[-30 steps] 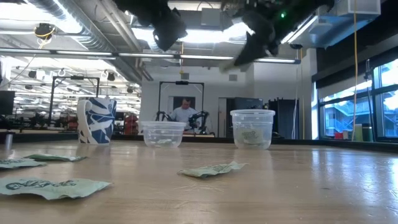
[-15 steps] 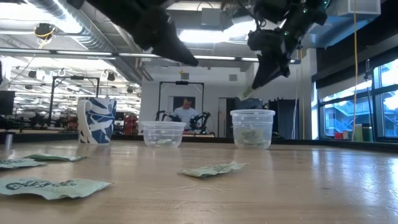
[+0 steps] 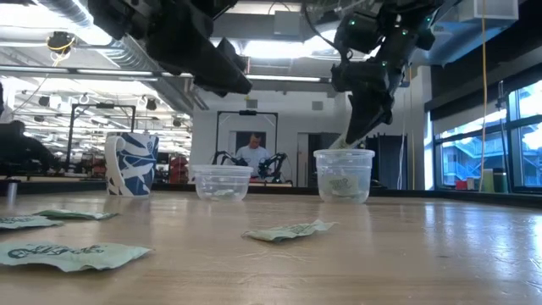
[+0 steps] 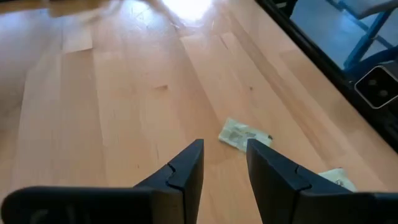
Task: Pick and place items into bin
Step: Put the white stevia packet into the right transparent bin, then put the green truvia packet into the left transparent bin
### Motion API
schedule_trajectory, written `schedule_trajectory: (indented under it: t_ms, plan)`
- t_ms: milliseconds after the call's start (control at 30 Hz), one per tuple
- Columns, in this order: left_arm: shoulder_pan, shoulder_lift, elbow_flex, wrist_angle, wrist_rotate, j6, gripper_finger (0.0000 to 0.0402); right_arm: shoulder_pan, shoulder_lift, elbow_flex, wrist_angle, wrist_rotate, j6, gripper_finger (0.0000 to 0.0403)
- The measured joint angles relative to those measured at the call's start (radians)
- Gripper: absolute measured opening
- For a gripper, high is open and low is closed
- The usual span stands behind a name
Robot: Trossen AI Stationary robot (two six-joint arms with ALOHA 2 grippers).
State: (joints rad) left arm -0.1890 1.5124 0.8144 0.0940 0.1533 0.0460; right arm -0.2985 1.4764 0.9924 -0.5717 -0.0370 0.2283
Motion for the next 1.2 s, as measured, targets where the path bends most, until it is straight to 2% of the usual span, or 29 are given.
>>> schedule_trajectory:
  t_ms: [367, 567, 833, 1000, 1200]
  plan:
    - [0.002, 0.0, -0.007, -0.069, -0.005, -0.009, 0.0115, 0.0, 0.02, 0.0, 0.003, 0.001, 0.0, 0.0012]
    - [0.001, 0.0, -0.007, -0.23, -0.005, -0.11, 0.0115, 0.001, 0.02, 0.0, 0.003, 0.018, -0.003, 0.0053]
    - [-0.008, 0.0, -0.007, -0.443, -0.004, -0.252, 0.0108, 0.001, 0.02, 0.0, 0.003, 0.107, -0.001, 0.0123]
    - [-0.026, 0.0, -0.007, -0.573, -0.004, -0.323, 0.01, 0.001, 0.02, 0.0, 0.005, 0.108, -0.002, 0.0134]
    - [-0.062, 0.0, -0.007, -0.556, -0.053, -0.296, 0.0096, 0.001, 0.02, 0.0, 0.005, 0.108, -0.009, 0.0135]
